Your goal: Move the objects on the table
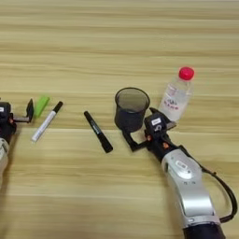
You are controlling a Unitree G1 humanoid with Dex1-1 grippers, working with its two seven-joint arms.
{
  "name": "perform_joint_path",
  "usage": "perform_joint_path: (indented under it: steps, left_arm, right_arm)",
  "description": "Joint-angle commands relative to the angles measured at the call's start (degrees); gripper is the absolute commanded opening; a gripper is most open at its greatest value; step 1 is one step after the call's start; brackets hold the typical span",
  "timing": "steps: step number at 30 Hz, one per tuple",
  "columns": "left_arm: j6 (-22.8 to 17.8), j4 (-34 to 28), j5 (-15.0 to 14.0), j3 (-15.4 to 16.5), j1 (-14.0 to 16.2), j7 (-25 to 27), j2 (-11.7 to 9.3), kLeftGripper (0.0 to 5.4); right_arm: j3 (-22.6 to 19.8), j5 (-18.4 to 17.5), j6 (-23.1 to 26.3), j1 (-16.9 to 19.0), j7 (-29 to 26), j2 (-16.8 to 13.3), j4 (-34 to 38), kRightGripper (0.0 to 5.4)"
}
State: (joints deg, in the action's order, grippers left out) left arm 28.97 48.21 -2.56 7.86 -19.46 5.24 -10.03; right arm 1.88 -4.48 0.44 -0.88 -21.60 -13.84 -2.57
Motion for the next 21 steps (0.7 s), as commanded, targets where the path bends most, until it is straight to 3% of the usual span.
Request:
perform_joint_path:
  steps: [1, 8, 21]
  left_arm:
    - [-0.6, 0.1, 0.4, -0.2, -0.3, 0.2, -0.3, 5.40]
    - [-0.6, 0.0, 0.4, -0.3, -0.2, 0.2, -0.2, 5.40]
    - [-0.6, -0.1, 0.2, -0.1, -0.1, 0.3, -0.3, 5.40]
  right_arm:
    - [-0.2, 0.3, -0.6, -2.6, -0.5, -0.7, -2.3, 5.38]
    - [0.1, 0.3, -1.6, -6.8, -1.4, -0.5, -7.6, 5.38]
    - [0.7, -0.1, -3.6, -10.3, -2.4, 1.2, -13.3, 5.38]
